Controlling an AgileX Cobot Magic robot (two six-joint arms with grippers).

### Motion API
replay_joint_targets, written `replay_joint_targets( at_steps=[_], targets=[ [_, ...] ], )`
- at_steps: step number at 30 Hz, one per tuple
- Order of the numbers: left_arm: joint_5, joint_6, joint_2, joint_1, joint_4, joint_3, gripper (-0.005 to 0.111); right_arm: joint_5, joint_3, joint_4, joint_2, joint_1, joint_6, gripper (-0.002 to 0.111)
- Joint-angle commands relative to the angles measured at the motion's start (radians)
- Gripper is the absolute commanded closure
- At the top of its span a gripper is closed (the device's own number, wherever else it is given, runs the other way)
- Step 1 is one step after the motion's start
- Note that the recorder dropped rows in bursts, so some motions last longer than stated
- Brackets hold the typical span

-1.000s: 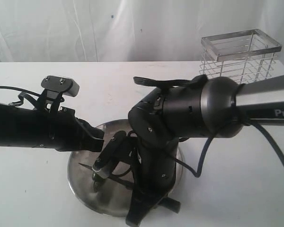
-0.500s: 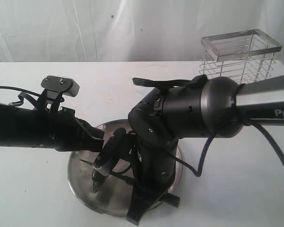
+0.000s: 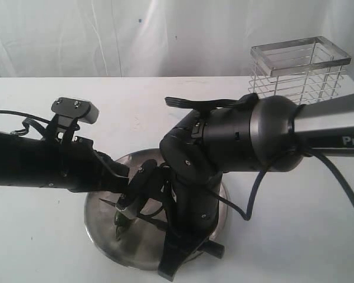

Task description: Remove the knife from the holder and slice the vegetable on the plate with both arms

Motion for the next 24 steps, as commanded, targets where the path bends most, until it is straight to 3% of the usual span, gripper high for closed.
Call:
replay_joint_targets(
  at_steps=[1, 24],
  targets=[
    [-0.031, -0.019, -0.008, -0.005, -0.010, 0.025, 0.095, -0.003, -0.006, -0.005, -0.001, 0.001, 0.004, 0.108],
    [-0.020, -0.047, -0.008, -0.005, -0.010, 0.048, 0.095, -0.005, -0.006, -0.005, -0.001, 0.001, 0.004, 0.108]
  ],
)
